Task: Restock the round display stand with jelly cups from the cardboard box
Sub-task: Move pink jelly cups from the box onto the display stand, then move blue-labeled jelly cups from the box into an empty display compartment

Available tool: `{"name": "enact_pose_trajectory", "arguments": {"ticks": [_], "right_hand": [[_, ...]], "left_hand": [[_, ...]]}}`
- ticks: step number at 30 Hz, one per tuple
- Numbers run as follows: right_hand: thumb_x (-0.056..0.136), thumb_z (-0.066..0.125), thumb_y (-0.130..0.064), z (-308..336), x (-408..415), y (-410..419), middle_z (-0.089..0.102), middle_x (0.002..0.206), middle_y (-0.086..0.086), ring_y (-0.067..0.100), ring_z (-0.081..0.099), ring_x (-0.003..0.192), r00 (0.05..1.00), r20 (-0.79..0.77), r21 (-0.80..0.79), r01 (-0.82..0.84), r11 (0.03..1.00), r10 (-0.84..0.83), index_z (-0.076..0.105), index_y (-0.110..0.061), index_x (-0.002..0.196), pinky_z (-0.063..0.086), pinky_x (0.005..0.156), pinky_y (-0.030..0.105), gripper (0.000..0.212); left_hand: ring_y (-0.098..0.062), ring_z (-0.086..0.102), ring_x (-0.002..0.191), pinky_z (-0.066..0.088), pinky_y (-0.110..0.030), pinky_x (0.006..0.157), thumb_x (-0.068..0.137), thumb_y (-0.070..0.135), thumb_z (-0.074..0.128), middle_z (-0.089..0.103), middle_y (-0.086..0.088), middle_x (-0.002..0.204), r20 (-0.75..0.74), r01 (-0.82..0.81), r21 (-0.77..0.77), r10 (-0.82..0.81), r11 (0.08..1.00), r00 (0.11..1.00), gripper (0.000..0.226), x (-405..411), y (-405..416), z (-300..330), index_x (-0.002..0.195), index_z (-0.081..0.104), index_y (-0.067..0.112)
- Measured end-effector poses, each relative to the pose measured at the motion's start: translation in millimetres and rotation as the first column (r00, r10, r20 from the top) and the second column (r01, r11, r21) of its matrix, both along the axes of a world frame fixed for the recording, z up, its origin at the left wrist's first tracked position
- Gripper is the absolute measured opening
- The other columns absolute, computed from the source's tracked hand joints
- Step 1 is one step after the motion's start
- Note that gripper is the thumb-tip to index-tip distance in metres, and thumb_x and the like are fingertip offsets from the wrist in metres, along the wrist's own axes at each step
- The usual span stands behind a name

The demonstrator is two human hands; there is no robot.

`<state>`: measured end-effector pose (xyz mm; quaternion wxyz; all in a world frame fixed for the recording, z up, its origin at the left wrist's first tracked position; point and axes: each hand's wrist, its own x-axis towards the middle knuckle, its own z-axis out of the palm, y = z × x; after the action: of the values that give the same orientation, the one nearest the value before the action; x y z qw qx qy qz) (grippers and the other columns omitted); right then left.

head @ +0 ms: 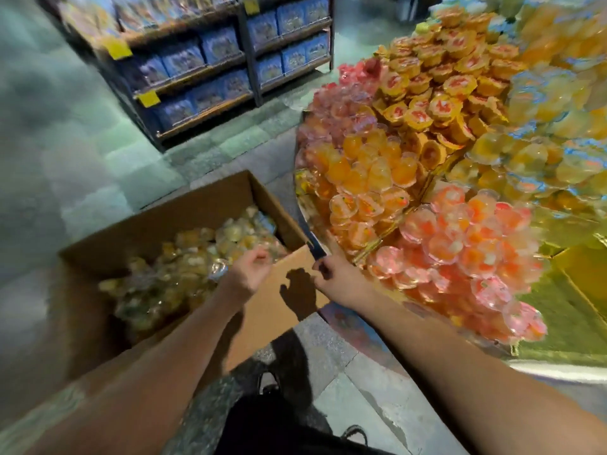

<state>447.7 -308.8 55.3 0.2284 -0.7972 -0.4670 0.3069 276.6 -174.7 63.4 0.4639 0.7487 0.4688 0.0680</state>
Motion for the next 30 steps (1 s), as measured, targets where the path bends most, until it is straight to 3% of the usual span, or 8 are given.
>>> {"name": "enact_pose_trajectory", "arguments": {"ticks": [3,6,13,17,20,23,26,30], "right_hand": [[0.094,0.059,-0.033,-18.2,-40.0,41.5,0.057,0.115,0.004,0.023,0.057,0.104,0.983,-0.024,-0.093,-0.184,0.979,0.183,0.06,-0.016,0.111,0.044,0.088,0.031,0.025],[0.094,0.059,-0.033,-38.0,-73.9,79.9,0.057,0.111,0.004,0.024,0.057,0.105,0.958,-0.028,-0.169,-0.285,0.943,0.285,0.059,-0.017,0.11,0.044,0.088,0.032,0.023],[0.093,0.059,-0.031,-80.5,-124.7,171.3,0.057,0.127,0.008,0.026,0.056,0.114,0.953,0.019,-0.3,-0.283,0.911,0.302,0.055,-0.014,0.128,0.046,0.096,0.035,0.04],[0.094,0.054,-0.025,-108.3,-137.6,216.9,0.053,0.134,0.011,0.029,0.052,0.121,0.955,0.061,-0.434,-0.236,0.869,0.289,0.049,-0.01,0.137,0.045,0.097,0.036,0.045],[0.091,0.055,-0.025,-129.7,-140.7,239.4,0.046,0.141,0.01,0.03,0.048,0.128,0.954,0.102,-0.547,-0.184,0.817,0.283,0.042,-0.014,0.143,0.045,0.103,0.042,0.054],[0.091,0.056,-0.029,-145.8,-142.5,249.3,0.035,0.149,0.008,0.031,0.043,0.133,0.948,0.1,-0.674,-0.16,0.721,0.303,0.028,-0.021,0.152,0.044,0.105,0.048,0.067],[0.088,0.062,-0.036,-158.7,-137.7,255.7,0.027,0.155,0.009,0.032,0.045,0.132,0.926,0.047,-0.753,-0.214,0.622,0.375,0.011,-0.03,0.156,0.046,0.103,0.047,0.086],[0.084,0.07,-0.038,-171.3,-131.8,263.0,0.037,0.15,0.014,0.032,0.048,0.129,0.93,0.005,-0.775,-0.228,0.589,0.368,0.008,-0.029,0.157,0.046,0.103,0.042,0.096]], "left_hand": [[-0.026,0.06,0.106,0.042,-0.025,0.088,0.094,0.011,0.06,0.062,-0.006,0.107,-0.125,-0.148,0.03,0.15,0.989,0.981,0.025,-69.3,19.3,-14.6,0.118,0.063,0.004],[-0.025,0.059,0.102,0.043,-0.031,0.085,0.096,0.02,0.057,0.063,-0.005,0.106,-0.195,-0.296,0.011,0.292,0.955,0.936,0.026,-123.8,38.0,-33.8,0.119,0.063,0.012],[-0.014,0.06,0.095,0.051,-0.031,0.087,0.098,0.021,0.055,0.06,0.001,0.116,-0.317,-0.408,-0.153,0.347,0.9,0.883,0.03,-214.5,106.8,-93.2,0.129,0.057,0.02],[-0.015,0.058,0.099,0.053,-0.035,0.087,0.094,0.029,0.058,0.056,-0.001,0.122,-0.362,-0.439,-0.158,0.362,0.885,0.859,0.037,-226.0,145.7,-117.5,0.131,0.055,0.021],[-0.012,0.057,0.096,0.053,-0.03,0.076,0.094,0.033,0.057,0.05,-0.004,0.132,-0.374,-0.398,-0.145,0.323,0.906,0.869,0.047,-218.4,168.6,-130.3,0.138,0.048,0.019],[-0.022,0.052,0.114,0.05,-0.037,0.092,0.095,0.039,0.056,0.042,-0.005,0.14,-0.364,-0.361,-0.146,0.289,0.921,0.885,0.052,-202.9,188.9,-141.8,0.141,0.044,0.019],[-0.023,0.047,0.124,0.043,-0.035,0.097,0.095,0.042,0.057,0.038,-0.005,0.144,-0.337,-0.355,-0.152,0.289,0.922,0.896,0.058,-186.7,206.0,-152.4,0.144,0.04,0.016],[-0.029,0.043,0.129,0.041,-0.044,0.105,0.089,0.057,0.058,0.044,-0.009,0.141,-0.418,-0.341,-0.139,0.257,0.93,0.871,0.07,-170.5,221.7,-175.7,0.142,0.042,0.013]]}}
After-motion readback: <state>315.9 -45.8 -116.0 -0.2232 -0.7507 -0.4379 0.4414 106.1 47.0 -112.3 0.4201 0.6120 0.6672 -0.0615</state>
